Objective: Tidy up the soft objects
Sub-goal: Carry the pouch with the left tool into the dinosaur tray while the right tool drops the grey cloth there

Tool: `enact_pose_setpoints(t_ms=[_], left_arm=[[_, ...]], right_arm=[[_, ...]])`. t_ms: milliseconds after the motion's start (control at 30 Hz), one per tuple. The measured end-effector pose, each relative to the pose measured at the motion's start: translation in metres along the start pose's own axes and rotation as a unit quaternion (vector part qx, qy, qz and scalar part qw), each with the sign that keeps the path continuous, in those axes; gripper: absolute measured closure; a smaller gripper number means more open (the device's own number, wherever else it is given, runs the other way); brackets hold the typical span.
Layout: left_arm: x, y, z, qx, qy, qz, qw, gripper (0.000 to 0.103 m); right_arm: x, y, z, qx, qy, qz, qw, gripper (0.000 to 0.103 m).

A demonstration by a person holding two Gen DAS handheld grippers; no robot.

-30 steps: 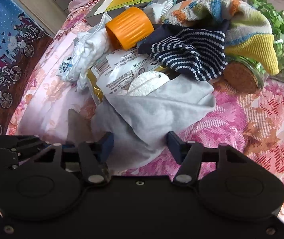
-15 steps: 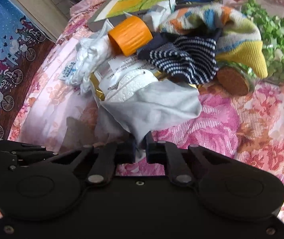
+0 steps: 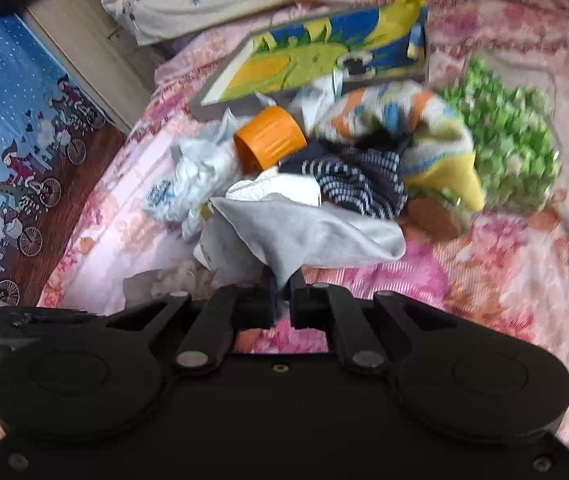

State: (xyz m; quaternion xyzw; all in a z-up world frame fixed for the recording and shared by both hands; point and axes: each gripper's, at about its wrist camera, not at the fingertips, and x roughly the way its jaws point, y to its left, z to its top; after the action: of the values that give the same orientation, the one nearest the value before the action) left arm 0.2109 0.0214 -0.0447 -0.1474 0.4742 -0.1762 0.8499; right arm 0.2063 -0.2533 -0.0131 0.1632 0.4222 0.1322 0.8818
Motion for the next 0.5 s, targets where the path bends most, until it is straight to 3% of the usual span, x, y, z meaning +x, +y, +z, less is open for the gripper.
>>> enact_pose_setpoints(t_ms=[500], left_arm=[[-0.035, -0.002, 0.006, -0.002, -0.082, -0.037, 0.9960, 0.092]], right_arm=[[-0.033, 0.017, 0.013, -0.037, -0.086, -0.010, 0.996, 0.101]])
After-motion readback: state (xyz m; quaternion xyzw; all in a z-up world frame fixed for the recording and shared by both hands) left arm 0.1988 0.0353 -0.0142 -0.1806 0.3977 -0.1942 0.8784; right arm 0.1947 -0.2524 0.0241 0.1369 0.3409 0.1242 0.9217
